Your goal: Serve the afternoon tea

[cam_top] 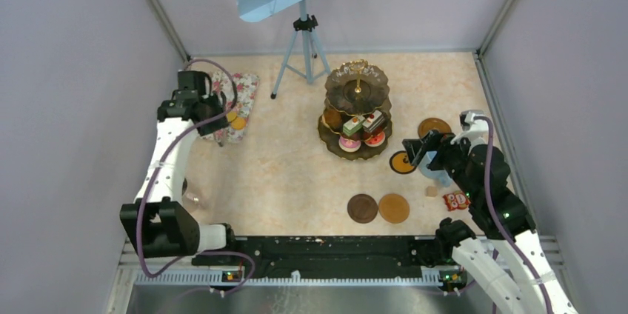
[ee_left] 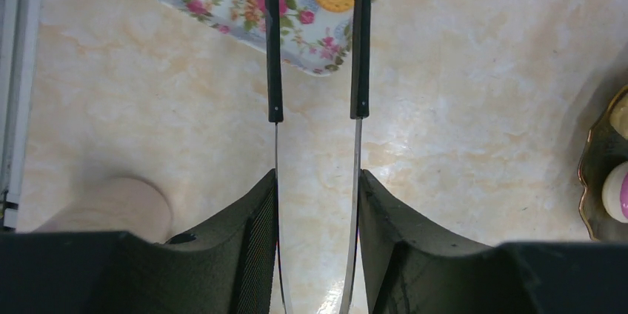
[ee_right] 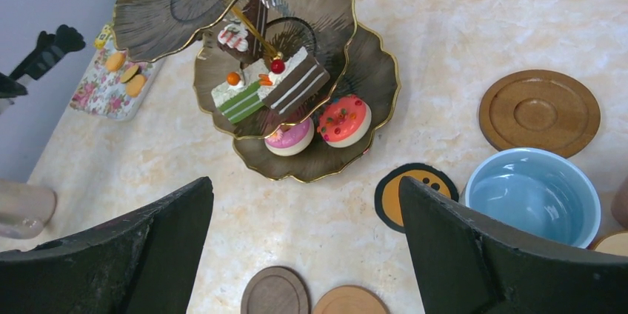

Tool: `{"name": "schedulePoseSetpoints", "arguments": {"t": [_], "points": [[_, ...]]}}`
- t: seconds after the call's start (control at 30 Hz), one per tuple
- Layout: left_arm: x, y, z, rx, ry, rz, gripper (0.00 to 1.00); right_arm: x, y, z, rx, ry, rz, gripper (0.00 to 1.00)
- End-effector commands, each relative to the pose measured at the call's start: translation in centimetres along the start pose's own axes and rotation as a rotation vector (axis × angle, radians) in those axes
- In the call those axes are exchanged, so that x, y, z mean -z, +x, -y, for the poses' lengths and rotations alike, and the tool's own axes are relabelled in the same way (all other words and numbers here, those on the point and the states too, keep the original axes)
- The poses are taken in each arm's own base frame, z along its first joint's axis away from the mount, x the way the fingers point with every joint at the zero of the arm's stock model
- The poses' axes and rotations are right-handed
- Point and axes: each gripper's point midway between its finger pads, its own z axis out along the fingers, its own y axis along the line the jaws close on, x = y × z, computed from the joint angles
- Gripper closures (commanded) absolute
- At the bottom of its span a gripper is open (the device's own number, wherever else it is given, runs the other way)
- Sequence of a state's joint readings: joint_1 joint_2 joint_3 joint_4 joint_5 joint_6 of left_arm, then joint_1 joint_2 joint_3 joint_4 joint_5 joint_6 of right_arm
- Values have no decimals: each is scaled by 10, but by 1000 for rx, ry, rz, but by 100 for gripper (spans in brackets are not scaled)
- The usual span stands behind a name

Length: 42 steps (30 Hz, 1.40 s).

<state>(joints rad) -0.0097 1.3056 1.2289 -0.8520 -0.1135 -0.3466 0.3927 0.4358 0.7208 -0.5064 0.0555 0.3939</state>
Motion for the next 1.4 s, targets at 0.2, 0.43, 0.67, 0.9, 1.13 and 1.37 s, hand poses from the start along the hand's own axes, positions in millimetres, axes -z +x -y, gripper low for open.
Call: {"name": "schedulePoseSetpoints", "arguments": {"t": [0.2,0.43,0.67,0.9,1.13,1.37], "points": [[-13,-10,-22,68,145,-122,53,-6,-8,-4,32,-13,25,6],[-34,3,-16,86,177,-213,52,-9,-5,-4,34,-14,19,6],[-49,5,-15,95,180,-233,53,-10,-5,-3,33,-10,19,6],[-58,2,-22,90,139,-220,53,-11,-3,-2,32,-7,15,6],[-67,-8,-23,95,125,-201,53,-11,-4,-1,33,-2,17,6],[-76,-8,-18,100,150,-215,51,-10,-2,0,33,2,18,6]]}}
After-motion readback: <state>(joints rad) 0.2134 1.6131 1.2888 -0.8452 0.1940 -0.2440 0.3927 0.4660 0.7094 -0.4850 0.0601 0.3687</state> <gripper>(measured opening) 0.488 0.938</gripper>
